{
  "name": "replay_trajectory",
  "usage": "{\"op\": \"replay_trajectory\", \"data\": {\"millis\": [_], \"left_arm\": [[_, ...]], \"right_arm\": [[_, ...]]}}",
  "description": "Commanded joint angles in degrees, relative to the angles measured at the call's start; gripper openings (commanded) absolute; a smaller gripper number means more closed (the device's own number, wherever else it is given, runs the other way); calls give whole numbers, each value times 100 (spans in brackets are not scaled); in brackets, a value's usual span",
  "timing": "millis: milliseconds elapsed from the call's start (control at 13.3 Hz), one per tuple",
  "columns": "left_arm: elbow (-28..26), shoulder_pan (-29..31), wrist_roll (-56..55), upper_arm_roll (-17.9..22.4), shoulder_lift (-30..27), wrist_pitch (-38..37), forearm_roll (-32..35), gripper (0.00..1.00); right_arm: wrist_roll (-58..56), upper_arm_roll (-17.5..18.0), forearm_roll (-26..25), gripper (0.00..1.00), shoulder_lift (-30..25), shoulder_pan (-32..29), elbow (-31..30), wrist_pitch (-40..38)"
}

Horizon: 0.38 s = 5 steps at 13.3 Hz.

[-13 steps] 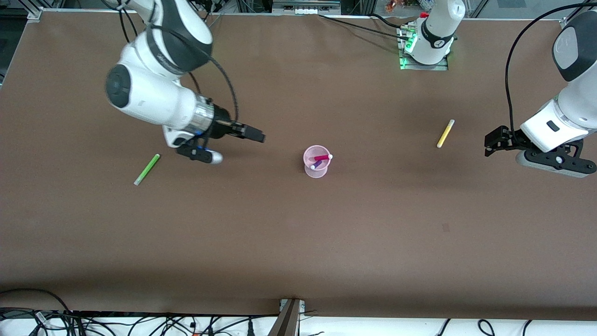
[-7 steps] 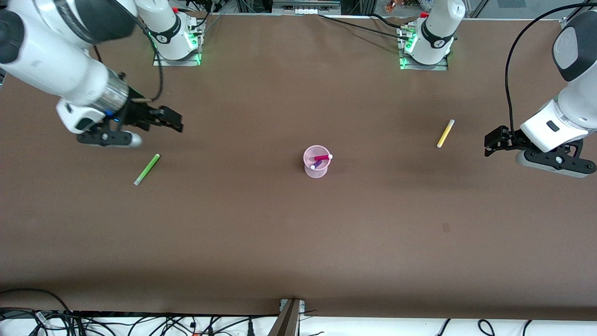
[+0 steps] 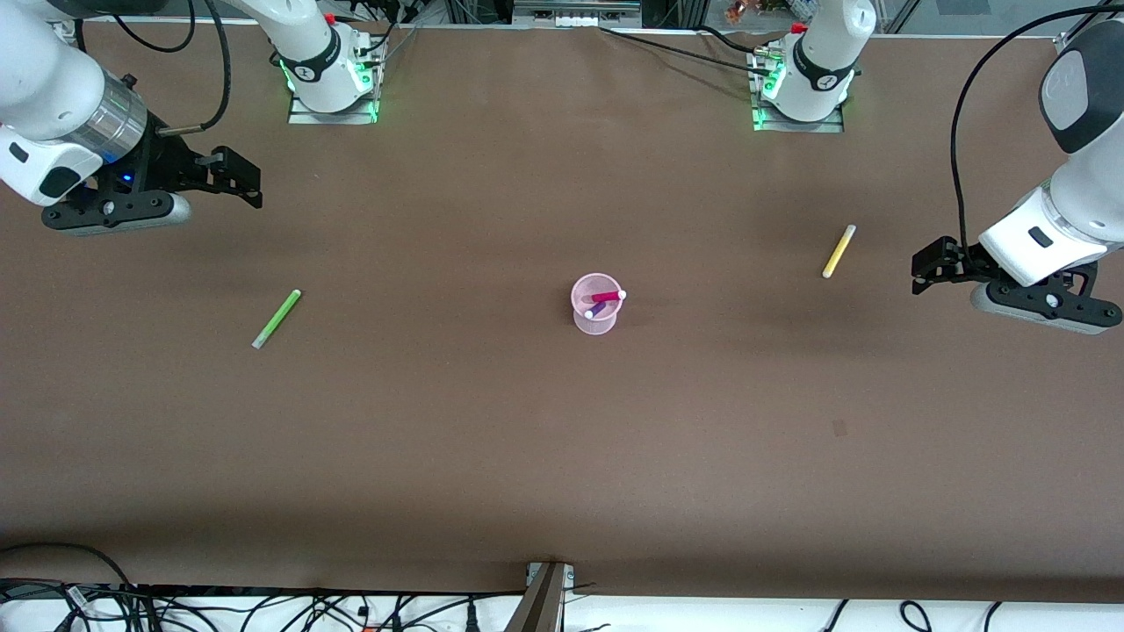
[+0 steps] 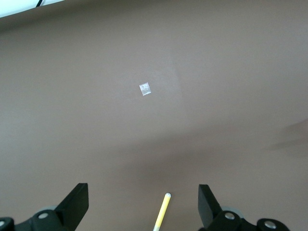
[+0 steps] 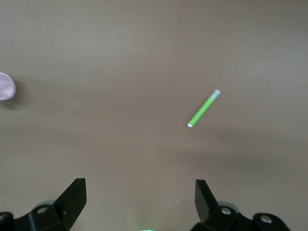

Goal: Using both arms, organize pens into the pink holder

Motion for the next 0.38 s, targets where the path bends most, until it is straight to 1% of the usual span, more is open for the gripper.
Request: {"op": "replay_trajectory", "data": {"millis": [0, 300], "left_arm": [[-13, 64, 28, -57, -89, -5, -118, 100], [-4, 55, 28, -57, -89, -5, -118, 100]], "right_arm": [[-41, 145, -159, 100, -13, -62, 67, -112], [-32, 154, -150, 100, 32, -18, 226, -112]]}}
